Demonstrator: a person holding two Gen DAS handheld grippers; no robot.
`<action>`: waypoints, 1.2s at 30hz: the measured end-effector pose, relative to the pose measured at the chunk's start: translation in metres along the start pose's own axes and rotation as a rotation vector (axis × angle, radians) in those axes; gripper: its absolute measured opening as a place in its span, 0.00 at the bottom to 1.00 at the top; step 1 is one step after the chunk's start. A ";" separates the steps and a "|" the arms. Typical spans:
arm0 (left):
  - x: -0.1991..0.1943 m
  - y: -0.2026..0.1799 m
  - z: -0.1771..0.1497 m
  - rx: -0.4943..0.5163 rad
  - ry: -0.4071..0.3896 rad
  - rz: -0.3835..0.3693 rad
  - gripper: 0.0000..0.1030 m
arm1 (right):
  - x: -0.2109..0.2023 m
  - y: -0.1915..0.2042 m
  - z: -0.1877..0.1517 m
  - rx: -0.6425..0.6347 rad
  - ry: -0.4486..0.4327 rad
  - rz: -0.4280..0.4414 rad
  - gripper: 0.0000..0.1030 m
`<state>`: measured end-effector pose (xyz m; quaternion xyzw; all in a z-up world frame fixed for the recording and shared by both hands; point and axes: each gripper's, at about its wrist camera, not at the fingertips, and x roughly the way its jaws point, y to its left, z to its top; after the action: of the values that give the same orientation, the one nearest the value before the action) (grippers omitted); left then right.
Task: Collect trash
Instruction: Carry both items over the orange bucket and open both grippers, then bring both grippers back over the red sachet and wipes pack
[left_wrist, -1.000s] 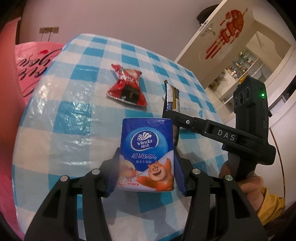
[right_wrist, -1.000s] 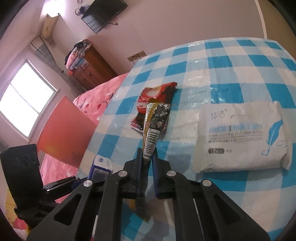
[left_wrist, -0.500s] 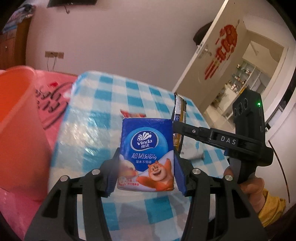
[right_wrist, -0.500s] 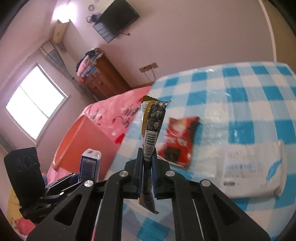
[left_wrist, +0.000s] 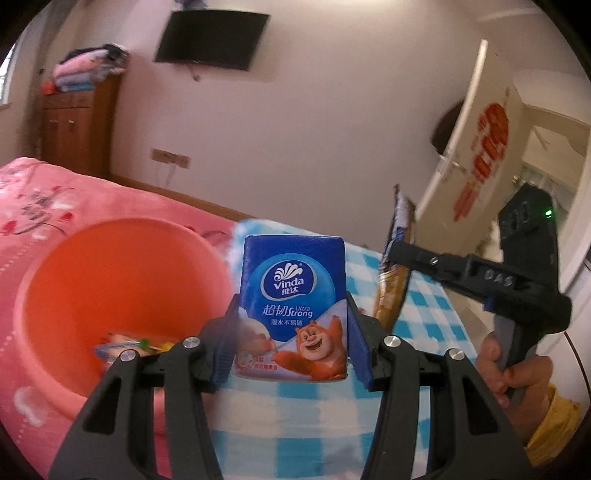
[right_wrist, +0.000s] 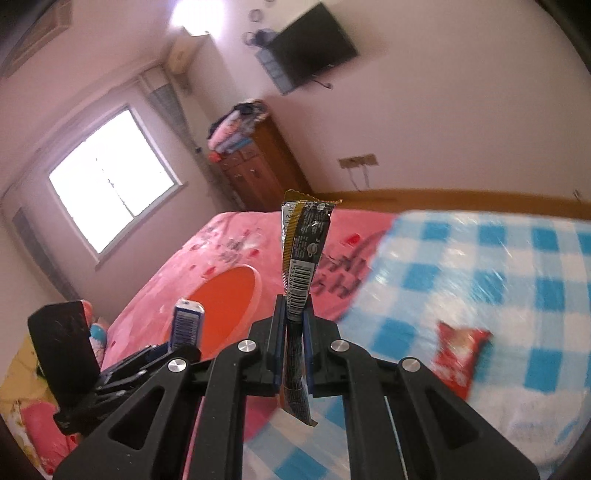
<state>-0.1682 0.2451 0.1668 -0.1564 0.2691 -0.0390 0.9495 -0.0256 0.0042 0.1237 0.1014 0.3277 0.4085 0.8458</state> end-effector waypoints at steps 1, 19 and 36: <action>-0.005 0.009 0.003 -0.008 -0.014 0.026 0.52 | 0.006 0.009 0.005 -0.016 -0.004 0.013 0.09; -0.002 0.093 0.008 -0.150 -0.022 0.231 0.63 | 0.131 0.091 0.015 -0.139 0.115 0.085 0.16; -0.019 0.075 -0.002 -0.142 -0.094 0.233 0.87 | 0.062 0.039 -0.017 -0.050 -0.008 -0.060 0.89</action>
<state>-0.1857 0.3187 0.1510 -0.1925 0.2428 0.0979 0.9457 -0.0327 0.0747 0.0980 0.0721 0.3168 0.3907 0.8613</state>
